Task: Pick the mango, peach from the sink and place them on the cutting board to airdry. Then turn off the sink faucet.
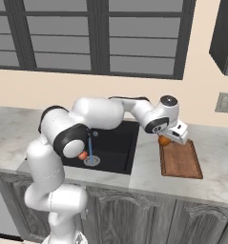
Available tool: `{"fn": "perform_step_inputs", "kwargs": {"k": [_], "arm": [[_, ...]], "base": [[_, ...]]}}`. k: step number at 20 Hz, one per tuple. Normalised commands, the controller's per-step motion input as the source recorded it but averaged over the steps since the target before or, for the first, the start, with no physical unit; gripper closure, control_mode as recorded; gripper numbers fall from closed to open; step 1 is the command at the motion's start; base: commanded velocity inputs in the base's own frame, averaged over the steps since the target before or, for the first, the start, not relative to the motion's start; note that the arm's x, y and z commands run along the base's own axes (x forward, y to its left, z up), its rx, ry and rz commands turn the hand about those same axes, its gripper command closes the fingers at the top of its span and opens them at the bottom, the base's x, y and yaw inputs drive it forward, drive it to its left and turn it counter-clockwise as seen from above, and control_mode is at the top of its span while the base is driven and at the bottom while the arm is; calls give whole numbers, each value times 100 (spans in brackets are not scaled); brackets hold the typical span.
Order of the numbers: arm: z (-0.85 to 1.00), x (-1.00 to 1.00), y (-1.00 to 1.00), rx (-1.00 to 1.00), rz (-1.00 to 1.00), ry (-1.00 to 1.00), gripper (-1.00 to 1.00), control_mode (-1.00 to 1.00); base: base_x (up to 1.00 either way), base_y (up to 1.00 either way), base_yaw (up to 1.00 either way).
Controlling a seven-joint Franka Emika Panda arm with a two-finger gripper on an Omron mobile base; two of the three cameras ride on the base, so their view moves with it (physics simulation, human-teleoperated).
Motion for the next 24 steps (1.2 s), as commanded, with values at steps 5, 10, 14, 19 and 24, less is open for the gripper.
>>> {"fn": "perform_step_inputs", "kwargs": {"k": [5, 10, 14, 19, 24], "arm": [[-26, 44, -27, 0, 0, 1, 100, -100], [-21, 42, -23, 1, 0, 0, 100, -100], [-27, 37, -12, 2, 1, 1, 100, -100], [-36, 26, -3, 0, 0, 5, 100, -100], [-37, 25, 0, 0, 0, 7, 100, -100]], "base": [[0, 0, 0], [0, 0, 0], [0, 0, 0], [0, 0, 0], [0, 0, 0]]}}
